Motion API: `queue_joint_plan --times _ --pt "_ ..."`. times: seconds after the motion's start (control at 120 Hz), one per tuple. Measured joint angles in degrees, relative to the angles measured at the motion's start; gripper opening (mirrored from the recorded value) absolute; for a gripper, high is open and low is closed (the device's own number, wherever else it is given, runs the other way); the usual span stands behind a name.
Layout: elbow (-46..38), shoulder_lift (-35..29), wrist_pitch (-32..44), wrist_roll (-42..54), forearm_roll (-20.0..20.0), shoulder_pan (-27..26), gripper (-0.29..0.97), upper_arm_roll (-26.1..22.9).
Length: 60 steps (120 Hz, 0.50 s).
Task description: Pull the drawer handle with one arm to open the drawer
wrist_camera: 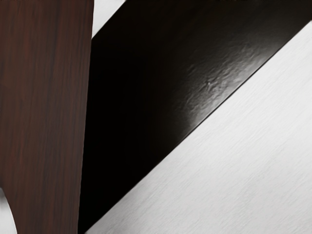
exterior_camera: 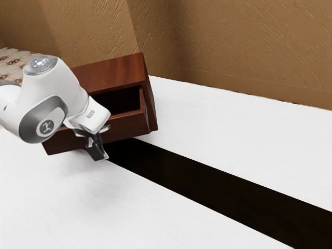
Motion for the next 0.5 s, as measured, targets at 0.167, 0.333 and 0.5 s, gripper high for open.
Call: queue_joint_plan --times 0.167,0.333,0.5 --pt "-0.5 0.1 -0.1 -0.9 -0.4 4.4 0.57 -4.6" --pt "-0.8 0.2 -0.2 -2.0 -0.2 8.5 0.43 -9.0" --pt "-1.1 -1.0 -0.1 -2.9 0.1 9.4 0.25 -10.1"
